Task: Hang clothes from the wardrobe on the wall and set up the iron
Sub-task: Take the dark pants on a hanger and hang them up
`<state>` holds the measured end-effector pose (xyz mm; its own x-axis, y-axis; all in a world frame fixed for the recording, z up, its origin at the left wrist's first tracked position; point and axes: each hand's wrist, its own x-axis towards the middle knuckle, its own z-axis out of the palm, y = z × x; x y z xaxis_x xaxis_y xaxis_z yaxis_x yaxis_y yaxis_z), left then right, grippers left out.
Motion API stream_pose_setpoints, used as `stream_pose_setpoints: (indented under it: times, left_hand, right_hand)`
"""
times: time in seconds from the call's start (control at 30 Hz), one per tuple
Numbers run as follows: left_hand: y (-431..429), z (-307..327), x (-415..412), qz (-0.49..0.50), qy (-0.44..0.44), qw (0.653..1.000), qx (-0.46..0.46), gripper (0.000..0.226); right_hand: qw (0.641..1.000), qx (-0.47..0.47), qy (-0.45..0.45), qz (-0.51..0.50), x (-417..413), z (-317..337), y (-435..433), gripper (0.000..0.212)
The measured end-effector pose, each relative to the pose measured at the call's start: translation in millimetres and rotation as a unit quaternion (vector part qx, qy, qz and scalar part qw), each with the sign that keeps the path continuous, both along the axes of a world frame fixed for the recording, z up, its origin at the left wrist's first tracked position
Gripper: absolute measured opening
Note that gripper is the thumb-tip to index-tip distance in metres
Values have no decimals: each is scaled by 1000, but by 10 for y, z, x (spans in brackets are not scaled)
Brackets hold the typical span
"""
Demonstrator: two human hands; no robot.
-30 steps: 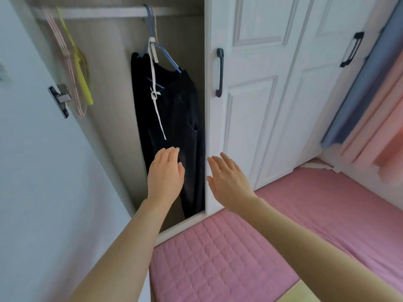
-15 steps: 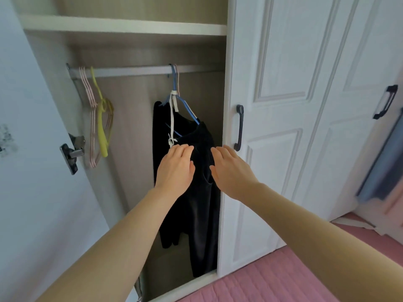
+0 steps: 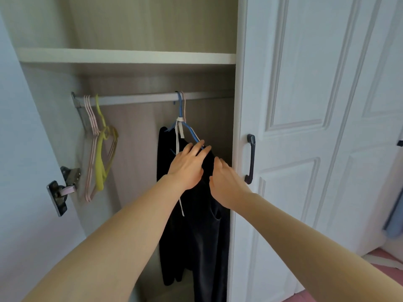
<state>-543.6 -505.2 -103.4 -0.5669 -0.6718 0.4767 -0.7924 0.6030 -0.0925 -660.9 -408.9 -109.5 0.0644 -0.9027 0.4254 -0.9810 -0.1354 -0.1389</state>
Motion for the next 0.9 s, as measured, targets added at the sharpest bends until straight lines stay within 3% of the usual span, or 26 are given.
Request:
stream_pose_setpoints:
  times: [0.27, 0.43, 0.63, 0.73, 0.83, 0.9]
  left_hand:
    - [-67, -51, 318, -48, 31, 998, -19, 63]
    - [-117, 9, 526, -79, 141, 986, 37, 34]
    - [-171, 140, 457, -4, 248, 965, 89, 14]
    - [-301, 186, 381, 24, 393, 900, 185, 8]
    - [-393, 221, 333, 25, 513, 812, 277, 24]
    - [-446, 238, 315, 27, 555, 773, 307, 34]
  right_hand:
    - [982, 23, -189, 19, 52, -100, -236, 41]
    - [979, 43, -196, 33, 156, -37, -347, 49]
    - [980, 45, -191, 37, 278, 66, -585, 41]
    - [975, 46, -214, 38, 336, 98, -723, 34]
    - [969, 57, -238, 31, 367, 115, -840, 37]
    - [960, 68, -270, 26, 369, 141, -908, 44]
